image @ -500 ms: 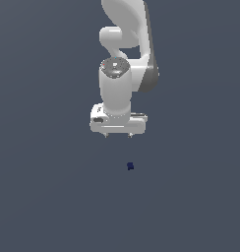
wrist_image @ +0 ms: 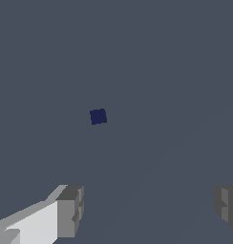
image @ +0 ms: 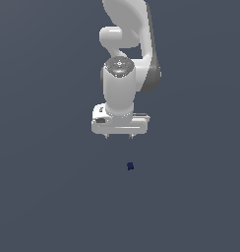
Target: Pick up the object and move it to a goal position.
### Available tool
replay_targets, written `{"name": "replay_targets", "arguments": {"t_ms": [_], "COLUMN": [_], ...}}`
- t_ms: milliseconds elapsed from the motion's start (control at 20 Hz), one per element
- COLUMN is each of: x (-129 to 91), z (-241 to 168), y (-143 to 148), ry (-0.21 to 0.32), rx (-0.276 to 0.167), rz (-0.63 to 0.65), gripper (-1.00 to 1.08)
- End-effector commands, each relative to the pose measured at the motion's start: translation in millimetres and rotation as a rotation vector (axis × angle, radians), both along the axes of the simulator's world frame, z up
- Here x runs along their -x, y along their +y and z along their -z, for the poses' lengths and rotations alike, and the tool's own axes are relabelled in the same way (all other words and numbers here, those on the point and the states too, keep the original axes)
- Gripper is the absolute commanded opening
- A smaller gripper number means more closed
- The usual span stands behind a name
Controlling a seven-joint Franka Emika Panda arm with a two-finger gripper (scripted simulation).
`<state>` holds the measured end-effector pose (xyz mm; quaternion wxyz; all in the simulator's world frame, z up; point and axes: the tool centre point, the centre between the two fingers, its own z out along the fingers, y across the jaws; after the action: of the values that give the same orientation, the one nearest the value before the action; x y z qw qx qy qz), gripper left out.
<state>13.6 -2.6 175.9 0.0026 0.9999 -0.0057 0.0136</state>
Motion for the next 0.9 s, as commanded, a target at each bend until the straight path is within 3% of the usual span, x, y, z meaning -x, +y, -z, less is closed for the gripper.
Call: {"name": "replay_targets", "arguments": {"t_ms": [0, 450, 850], "x": [-1.5, -2.2, -7.1], "z": [-0.6, 1.0, 8.0], "y": [0.9, 1.2, 4.2], "ry": [-0.004, -0.002, 0.001], "rx": [0.006, 0.003, -0.004], "rz": [-0.008, 0.014, 0.11], "gripper": [1.0, 1.0, 1.0]}}
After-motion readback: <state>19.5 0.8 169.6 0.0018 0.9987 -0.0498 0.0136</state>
